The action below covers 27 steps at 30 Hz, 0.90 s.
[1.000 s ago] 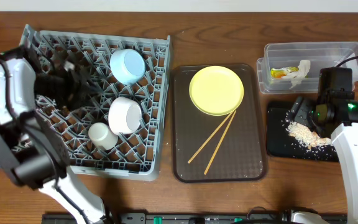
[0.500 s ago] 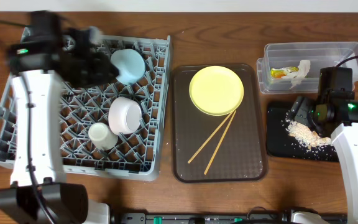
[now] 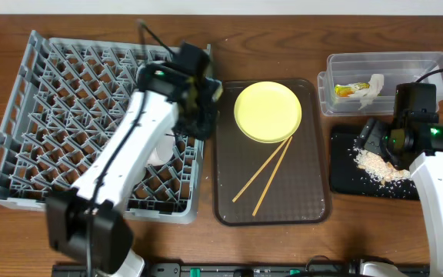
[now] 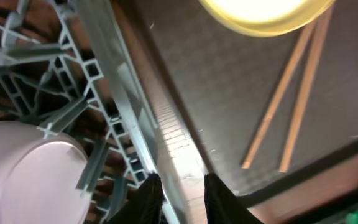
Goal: Sort waste into correct bins and load items into the dishwasher rack
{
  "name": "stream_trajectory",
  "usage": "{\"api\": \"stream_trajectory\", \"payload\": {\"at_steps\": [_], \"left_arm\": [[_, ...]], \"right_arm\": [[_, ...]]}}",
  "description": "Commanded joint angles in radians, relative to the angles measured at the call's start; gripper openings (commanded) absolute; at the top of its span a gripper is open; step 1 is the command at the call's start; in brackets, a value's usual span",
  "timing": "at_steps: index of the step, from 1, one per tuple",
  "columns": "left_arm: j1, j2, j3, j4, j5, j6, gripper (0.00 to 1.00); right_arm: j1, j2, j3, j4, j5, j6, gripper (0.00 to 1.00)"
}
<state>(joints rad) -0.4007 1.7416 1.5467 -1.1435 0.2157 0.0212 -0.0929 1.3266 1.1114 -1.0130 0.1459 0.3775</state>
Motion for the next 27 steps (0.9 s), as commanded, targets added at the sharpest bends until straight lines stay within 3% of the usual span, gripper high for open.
{"api": "stream_trajectory", "payload": {"at_steps": [1, 10, 17, 27], "left_arm": [[-0.018, 0.05, -0.007, 0.003, -0.128, -0.034, 0.26], [-0.021, 0.143, -0.007, 0.002, -0.131, -0.042, 0.26], [-0.021, 0.147, -0.008, 0.002, -0.208, -0.096, 0.26], [-0.023, 0.148, -0.05, 0.021, -0.198, -0.109, 0.27]], "right_arm": [[-0.013, -0.006, 0.007, -0.001, -0.005, -0.012, 0.85], [-0.013, -0.006, 0.007, -0.001, -0.005, -0.012, 0.85], [-0.013, -0.006, 0.007, -0.001, -0.005, -0.012, 0.85], [-0.013, -0.006, 0.007, -0.001, -0.005, -0.012, 0.85]]}}
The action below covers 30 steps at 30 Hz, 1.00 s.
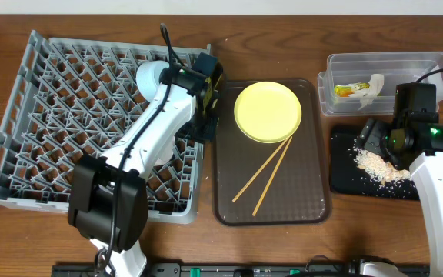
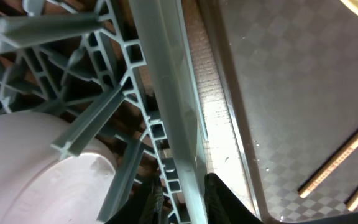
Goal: Sort waste into correct bins and load items into the dishwasher rack
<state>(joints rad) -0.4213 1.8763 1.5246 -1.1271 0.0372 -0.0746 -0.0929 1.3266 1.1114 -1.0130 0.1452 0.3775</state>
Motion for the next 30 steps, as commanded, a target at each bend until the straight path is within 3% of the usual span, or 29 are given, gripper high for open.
{"api": "stream_trajectory", "payload": {"at_steps": [1, 9, 13, 21, 30], "left_arm": [[-0.002, 0.013, -0.037, 0.012, -0.013, -0.014, 0.27], [-0.001, 0.013, -0.051, 0.073, 0.03, -0.013, 0.21], [-0.001, 0.013, -0.051, 0.123, 0.021, -0.013, 0.06], [0.003, 0.013, -0.051, 0.203, -0.078, -0.013, 0.06], [0.075, 0.013, -0.051, 0.304, -0.084, -0.013, 0.06]], "right_arm": [[-0.013, -0.006, 0.007, -0.001, -0.004, -0.012, 0.85], [-0.013, -0.006, 0.007, -0.001, -0.004, -0.012, 0.85], [-0.013, -0.006, 0.007, -0.001, -0.004, -0.012, 0.85], [-0.013, -0.006, 0.007, -0.001, -0.004, -0.012, 0.85], [-0.013, -0.006, 0.007, -0.001, -0.004, -0.013, 0.85]]}}
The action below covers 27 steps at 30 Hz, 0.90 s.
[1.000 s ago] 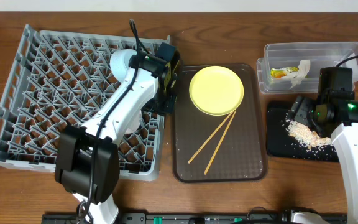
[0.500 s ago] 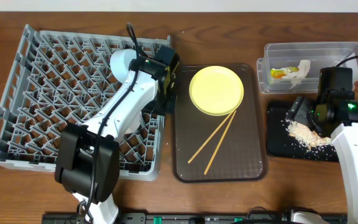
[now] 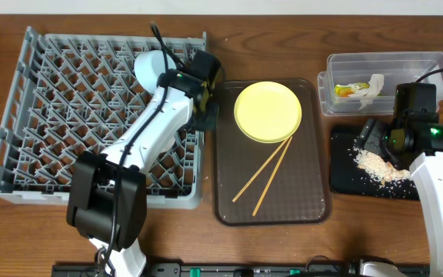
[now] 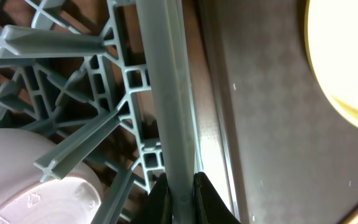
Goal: Sort waste into correct bins and load items into the dishwasher rack
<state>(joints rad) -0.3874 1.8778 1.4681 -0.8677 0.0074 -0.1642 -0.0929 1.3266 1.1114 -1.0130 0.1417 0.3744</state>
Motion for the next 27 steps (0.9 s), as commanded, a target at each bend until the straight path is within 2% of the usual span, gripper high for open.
{"api": "stream_trajectory", "payload": {"at_steps": [1, 12, 27], "left_arm": [[0.053, 0.011, 0.006, 0.057, -0.054, 0.076, 0.06], [0.142, 0.011, 0.006, 0.094, -0.054, 0.077, 0.06], [0.141, 0.011, 0.006, 0.171, 0.011, 0.072, 0.06]], "right_arm": [[-0.013, -0.006, 0.007, -0.001, 0.0, -0.01, 0.85], [-0.013, -0.006, 0.007, -0.001, -0.001, -0.01, 0.85], [-0.013, -0.006, 0.007, -0.001, -0.001, -0.009, 0.85]]}}
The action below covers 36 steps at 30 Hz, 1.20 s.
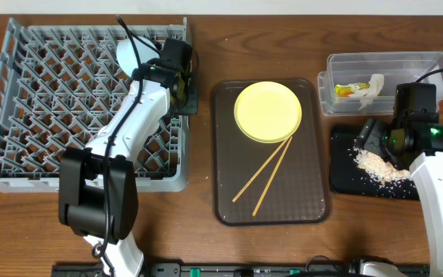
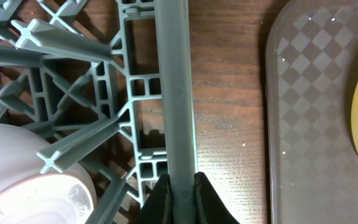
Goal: Sort waste into correct bins and load items into the dishwasher rack
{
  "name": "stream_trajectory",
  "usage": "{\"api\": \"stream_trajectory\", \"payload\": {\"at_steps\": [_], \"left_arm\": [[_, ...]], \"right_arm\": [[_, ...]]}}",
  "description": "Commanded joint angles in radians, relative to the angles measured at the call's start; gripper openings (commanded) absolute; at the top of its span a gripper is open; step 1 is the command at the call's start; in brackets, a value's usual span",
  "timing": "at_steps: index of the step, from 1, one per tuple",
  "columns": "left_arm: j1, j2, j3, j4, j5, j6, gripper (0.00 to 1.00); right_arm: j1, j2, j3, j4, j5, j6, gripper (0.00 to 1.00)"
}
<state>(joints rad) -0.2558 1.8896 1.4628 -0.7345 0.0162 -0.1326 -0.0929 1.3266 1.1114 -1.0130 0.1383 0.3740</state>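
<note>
The grey dishwasher rack [image 1: 52, 123] lies at the left of the table. My left gripper [image 1: 184, 98] is shut on its right rim [image 2: 176, 93], with the dark fingers [image 2: 160, 198] pressed to both sides of the bar. A white bowl [image 1: 128, 54] sits upside down in the rack and also shows in the wrist view [image 2: 23, 193]. A yellow plate [image 1: 268, 112] and two chopsticks [image 1: 266, 172] lie on the brown tray [image 1: 298, 192]. My right gripper [image 1: 373, 137] hangs over the black tray [image 1: 344, 173] by a heap of crumbs [image 1: 379, 165]; its jaws are too small to read.
A clear plastic bin [image 1: 429, 65] at the back right holds a crumpled wrapper [image 1: 360, 88]. A strip of bare wood [image 2: 229, 124] separates the rack from the brown tray's edge [image 2: 291, 124].
The rack has shifted left and toward the back, away from the brown tray, and now sits square. My left gripper is still shut on its rim. The right arm is unchanged.
My left gripper first stood open astride the rim of the skewed rack, which lay against the tray. It was still open there at the second moment. By 0.9 s ago it was shut on the rim. Now the rack lies further left, with wood showing beside the tray.
</note>
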Motion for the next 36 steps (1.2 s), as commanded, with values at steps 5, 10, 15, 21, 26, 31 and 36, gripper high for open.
{"api": "stream_trajectory", "payload": {"at_steps": [5, 10, 15, 21, 26, 31, 36], "left_arm": [[0.01, -0.001, 0.011, 0.037, 0.002, 0.04, 0.06], [0.008, -0.001, 0.011, 0.034, 0.002, 0.04, 0.11], [0.008, -0.005, 0.011, 0.013, -0.002, 0.041, 0.25], [0.008, -0.068, 0.015, -0.02, -0.002, 0.041, 0.28], [0.009, -0.193, 0.015, -0.098, -0.035, 0.041, 0.3], [0.023, -0.294, 0.014, -0.272, -0.144, 0.029, 0.31], [0.094, -0.297, 0.007, -0.42, -0.159, -0.069, 0.06]], "right_arm": [[-0.013, -0.006, 0.007, -0.005, 0.003, -0.009, 0.85], [-0.013, -0.006, 0.007, -0.005, 0.003, -0.009, 0.85], [-0.013, -0.006, 0.007, -0.01, 0.003, -0.009, 0.85], [-0.013, -0.006, 0.007, -0.012, 0.003, -0.009, 0.85], [-0.013, -0.006, 0.007, -0.013, 0.003, -0.011, 0.86], [-0.013, -0.006, 0.007, -0.012, 0.003, -0.016, 0.86], [-0.013, -0.006, 0.007, -0.012, 0.003, -0.016, 0.85]]}}
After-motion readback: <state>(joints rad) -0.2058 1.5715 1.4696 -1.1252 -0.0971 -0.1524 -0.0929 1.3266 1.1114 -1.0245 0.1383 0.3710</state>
